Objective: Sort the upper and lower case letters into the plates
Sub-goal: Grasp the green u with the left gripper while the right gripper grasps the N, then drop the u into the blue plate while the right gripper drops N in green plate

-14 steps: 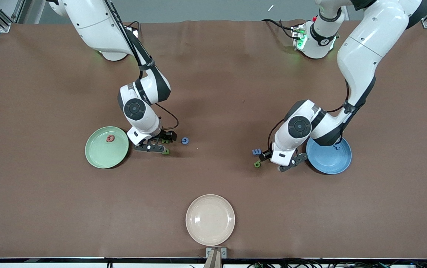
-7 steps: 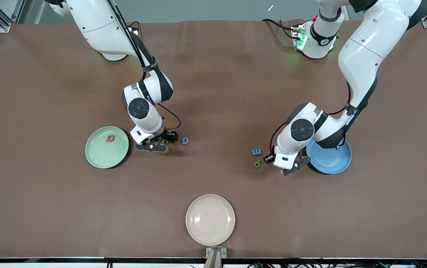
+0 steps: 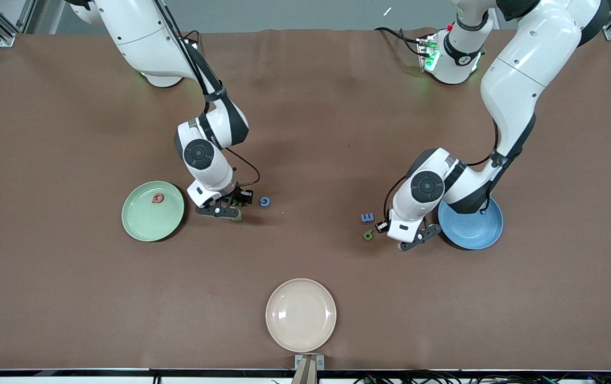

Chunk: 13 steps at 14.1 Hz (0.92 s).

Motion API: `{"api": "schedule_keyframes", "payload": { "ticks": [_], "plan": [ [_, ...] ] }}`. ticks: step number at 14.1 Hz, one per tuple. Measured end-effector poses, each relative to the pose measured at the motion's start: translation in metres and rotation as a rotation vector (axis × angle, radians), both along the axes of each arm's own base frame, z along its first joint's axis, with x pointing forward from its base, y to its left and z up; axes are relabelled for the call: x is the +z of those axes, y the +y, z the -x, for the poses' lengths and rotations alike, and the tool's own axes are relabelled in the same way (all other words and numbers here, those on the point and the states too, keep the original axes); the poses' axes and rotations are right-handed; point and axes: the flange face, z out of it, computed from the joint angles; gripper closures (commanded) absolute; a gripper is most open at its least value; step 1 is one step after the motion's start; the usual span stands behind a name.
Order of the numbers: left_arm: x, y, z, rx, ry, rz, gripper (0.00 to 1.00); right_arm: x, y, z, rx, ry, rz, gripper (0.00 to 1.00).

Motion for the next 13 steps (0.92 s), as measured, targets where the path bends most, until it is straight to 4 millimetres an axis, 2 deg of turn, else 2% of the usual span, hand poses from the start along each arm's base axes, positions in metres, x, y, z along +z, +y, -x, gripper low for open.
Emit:
{"api": "schedule_keyframes", "payload": {
  "ticks": [4, 7, 10, 13],
  "plan": [
    [0.006, 0.009, -0.01, 0.007, -0.024, -0.006, 0.93, 0.005, -0.006, -0.005, -0.019, -0.003, -0.004, 0.99],
    [0.034, 0.036, -0.021, -0.006, -0.032, -0.047, 0.93, 0.014, -0.034, -0.021, -0.06, 0.039, 0.013, 1.0],
    [0.068, 0.083, -0.016, -0.095, -0.013, -0.063, 0.93, 0.046, -0.082, -0.046, -0.039, 0.091, 0.013, 0.99],
    [0.07, 0.149, -0.002, -0.203, 0.032, -0.043, 0.93, 0.066, -0.156, -0.063, 0.006, 0.127, -0.003, 0.99]
  ]
}}
